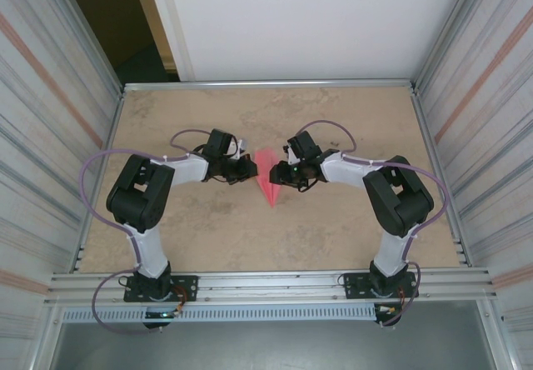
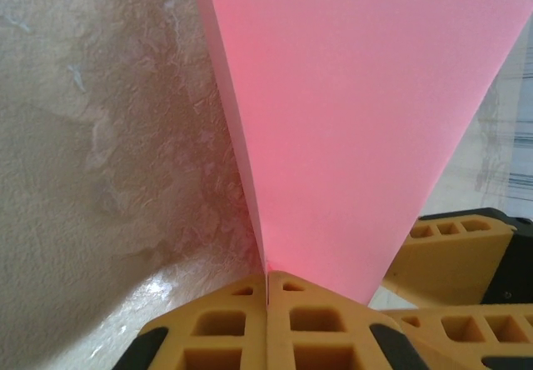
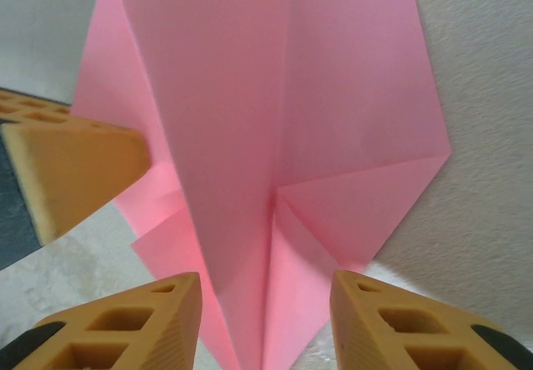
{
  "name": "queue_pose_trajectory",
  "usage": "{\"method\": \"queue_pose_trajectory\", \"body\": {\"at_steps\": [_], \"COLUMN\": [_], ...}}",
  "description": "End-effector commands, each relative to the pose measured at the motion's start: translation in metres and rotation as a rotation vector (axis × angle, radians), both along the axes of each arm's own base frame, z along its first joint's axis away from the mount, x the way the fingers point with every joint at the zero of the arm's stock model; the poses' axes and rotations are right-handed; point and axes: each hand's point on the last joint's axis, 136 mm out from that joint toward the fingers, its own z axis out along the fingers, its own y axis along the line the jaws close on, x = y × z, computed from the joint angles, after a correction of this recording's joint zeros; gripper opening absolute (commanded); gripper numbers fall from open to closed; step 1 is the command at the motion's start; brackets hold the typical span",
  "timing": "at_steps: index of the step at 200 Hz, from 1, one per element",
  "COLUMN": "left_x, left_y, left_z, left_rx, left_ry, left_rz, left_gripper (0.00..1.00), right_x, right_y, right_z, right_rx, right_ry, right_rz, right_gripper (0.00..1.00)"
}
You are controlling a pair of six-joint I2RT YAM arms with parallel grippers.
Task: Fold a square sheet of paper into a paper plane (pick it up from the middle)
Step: Move the paper plane to the top-center of the table.
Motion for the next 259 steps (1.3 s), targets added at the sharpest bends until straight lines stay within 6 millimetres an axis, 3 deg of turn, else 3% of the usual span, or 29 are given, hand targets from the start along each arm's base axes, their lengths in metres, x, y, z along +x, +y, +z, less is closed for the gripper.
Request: {"method": "queue_pose_trajectory", "body": {"at_steps": [1,69,111,143,174,222,259], "left_x": [-0.001,0.0,-0.001,-0.001,0.0,0.0,-0.001], "left_y": [0.002,0.002,0.001,0.001,0.0,0.0,-0.001], "left_z": [0.002,0.0,0.001,0.002,0.002,0.003,0.005], "left_rx": [-0.003,-0.004,-0.005,-0.004,-0.006,-0.01,-0.02], "left_ry": [-0.018,-0.014,-0.014,-0.017,-0.017,-0.016,-0.02], "left_rz": [-0.017,-0.014,-0.018,-0.018,-0.017,-0.019,-0.025], "left_gripper": [0.0,0.0,0.0,0.0,0.0,0.0,0.0], "right_x": [0.006,-0.003,0.001,0.002,0.0,-0.013,-0.014], "right_y": [-0.012,0.007,-0.005,-0.001,0.003,0.028,0.031], "right_z": [0.002,0.002,-0.001,0.001,0.001,0.012,0.005], "right_rx": [-0.061,-0.014,-0.082,-0.08,-0.066,0.01,-0.01], "right_ry": [-0.029,-0.008,-0.019,-0.029,-0.02,-0.039,-0.021], "right_rz": [-0.044,0.034,-0.003,0.016,0.038,0.14,0.147], "right_gripper": [0.46,0.47,0.54,0.57,0.56,0.54,0.51]}}
